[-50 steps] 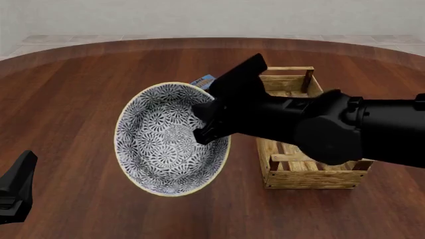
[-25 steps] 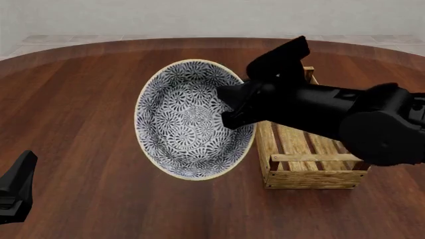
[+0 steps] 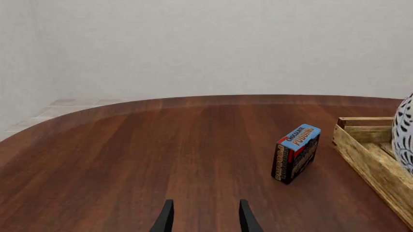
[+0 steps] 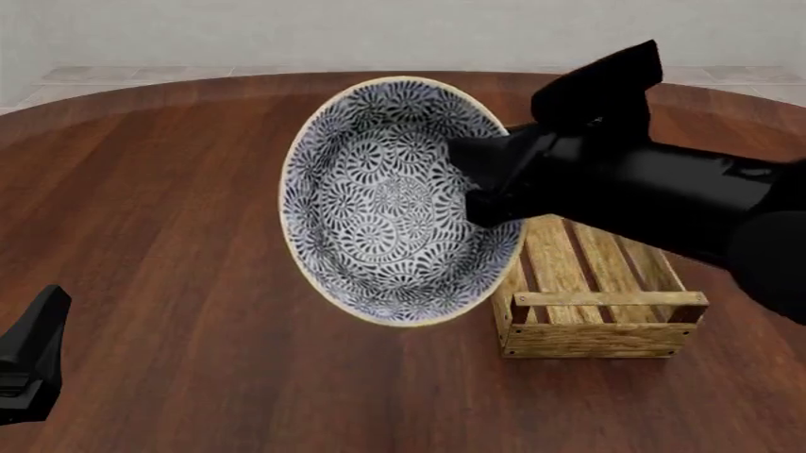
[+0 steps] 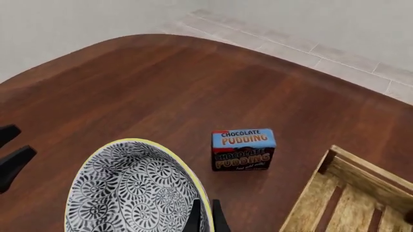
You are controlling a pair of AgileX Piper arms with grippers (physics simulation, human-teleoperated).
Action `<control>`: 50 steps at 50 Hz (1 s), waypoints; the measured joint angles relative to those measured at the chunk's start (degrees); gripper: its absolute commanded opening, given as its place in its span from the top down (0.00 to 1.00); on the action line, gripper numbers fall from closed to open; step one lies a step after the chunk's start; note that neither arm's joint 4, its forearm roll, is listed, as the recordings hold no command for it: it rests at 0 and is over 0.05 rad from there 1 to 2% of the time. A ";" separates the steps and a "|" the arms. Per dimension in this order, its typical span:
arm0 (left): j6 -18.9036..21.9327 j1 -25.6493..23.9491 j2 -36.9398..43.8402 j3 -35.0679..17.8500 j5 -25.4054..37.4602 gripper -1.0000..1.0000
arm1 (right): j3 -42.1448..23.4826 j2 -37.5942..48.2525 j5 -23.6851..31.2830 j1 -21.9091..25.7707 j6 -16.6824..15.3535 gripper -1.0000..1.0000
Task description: Pick up the bowl on the left and put it in the tray.
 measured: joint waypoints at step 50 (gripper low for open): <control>0.00 0.00 0.00 0.00 0.00 0.00 | 2.63 -15.42 5.52 -4.39 7.15 1.00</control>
